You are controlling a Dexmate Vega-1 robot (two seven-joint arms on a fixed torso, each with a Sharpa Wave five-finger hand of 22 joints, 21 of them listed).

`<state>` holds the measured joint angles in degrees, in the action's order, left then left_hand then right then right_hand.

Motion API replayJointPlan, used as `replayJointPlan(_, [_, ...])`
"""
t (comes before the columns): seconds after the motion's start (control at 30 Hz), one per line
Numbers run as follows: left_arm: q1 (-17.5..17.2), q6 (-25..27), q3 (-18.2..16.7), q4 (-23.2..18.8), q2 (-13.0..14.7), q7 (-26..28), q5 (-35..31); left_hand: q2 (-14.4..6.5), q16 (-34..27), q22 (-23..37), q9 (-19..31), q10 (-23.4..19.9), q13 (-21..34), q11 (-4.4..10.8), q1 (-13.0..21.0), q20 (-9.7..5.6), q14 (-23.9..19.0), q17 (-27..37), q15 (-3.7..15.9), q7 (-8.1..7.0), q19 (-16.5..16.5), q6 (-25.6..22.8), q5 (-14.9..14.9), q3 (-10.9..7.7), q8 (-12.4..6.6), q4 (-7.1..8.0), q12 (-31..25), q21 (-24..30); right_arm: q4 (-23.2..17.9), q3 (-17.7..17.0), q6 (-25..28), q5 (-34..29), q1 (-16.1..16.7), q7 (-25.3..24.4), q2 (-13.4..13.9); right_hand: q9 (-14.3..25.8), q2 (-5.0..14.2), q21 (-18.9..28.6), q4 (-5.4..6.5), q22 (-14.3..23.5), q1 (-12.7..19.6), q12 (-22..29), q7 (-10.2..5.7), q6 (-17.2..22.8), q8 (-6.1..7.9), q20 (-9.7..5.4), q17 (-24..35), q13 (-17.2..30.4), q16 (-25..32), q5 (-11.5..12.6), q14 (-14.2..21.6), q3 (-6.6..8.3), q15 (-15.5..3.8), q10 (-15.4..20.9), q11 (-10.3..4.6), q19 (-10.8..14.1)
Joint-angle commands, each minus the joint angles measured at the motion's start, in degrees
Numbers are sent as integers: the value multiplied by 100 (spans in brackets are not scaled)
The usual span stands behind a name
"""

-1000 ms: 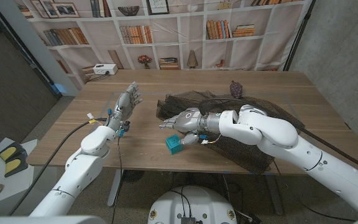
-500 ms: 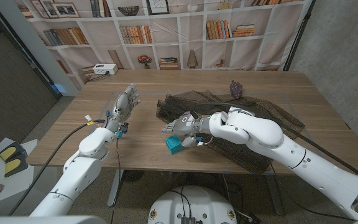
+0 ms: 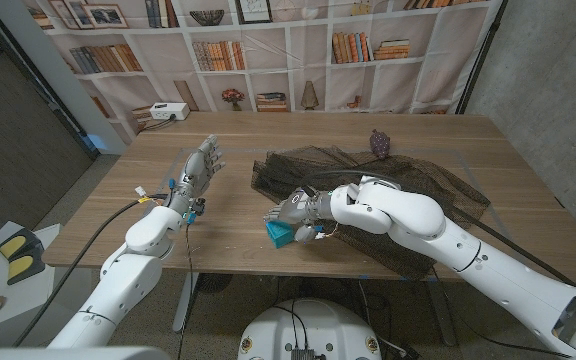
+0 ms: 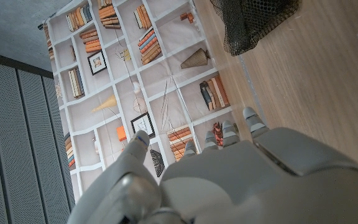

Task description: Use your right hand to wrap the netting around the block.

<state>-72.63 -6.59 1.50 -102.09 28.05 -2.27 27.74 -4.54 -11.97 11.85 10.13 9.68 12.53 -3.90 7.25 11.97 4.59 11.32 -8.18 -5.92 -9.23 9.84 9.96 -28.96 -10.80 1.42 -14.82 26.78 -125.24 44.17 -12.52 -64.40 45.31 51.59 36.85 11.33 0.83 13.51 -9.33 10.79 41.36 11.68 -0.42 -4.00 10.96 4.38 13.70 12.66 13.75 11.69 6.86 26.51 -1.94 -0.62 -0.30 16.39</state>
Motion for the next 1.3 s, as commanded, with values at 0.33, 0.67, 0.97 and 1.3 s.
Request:
replayJointPlan(0.33, [98,90,16,134,-7,-65,62,-13,-17,28,20,-13,8,-1,-81,27,-37,24,-3,-22,51,147,32,29,-8,24,20,8,398,109,25,123,-38,-292,-79,10,441,369,-39,32,1124,544,-420,1172,412,-387,427,42,865,14,1723,89,-718,1290,-441,991])
replayJointPlan(0.67, [197,165,66,241,-15,-121,99,-10,-14,28,20,-6,8,13,-109,25,-32,26,2,-27,53,172,38,42,3,41,26,6,511,-220,-23,588,220,-1497,69,574,1078,943,400,180,1821,2401,-457,4301,1944,-696,2054,930,2417,-75,3745,-372,-990,3730,-362,1567])
replayJointPlan(0.97, [287,144,92,329,-38,-148,98,-11,-7,29,20,14,8,7,-127,24,-20,27,1,-32,49,193,42,49,10,51,38,1,437,-561,371,952,401,-2055,112,702,1065,1022,499,187,1814,2534,-397,4410,2145,-694,2092,1048,2329,-63,3803,-328,-1013,3839,-330,1628])
replayJointPlan(1.3, [315,128,86,354,-48,-145,96,-17,-5,28,21,10,8,5,-136,23,-21,26,-2,-29,48,195,47,50,9,58,40,-4,275,-902,994,961,541,-2644,160,821,1034,1084,518,182,1866,2626,-366,4439,2314,-677,2134,1136,2250,-50,3879,-277,-1019,3892,-310,1647])
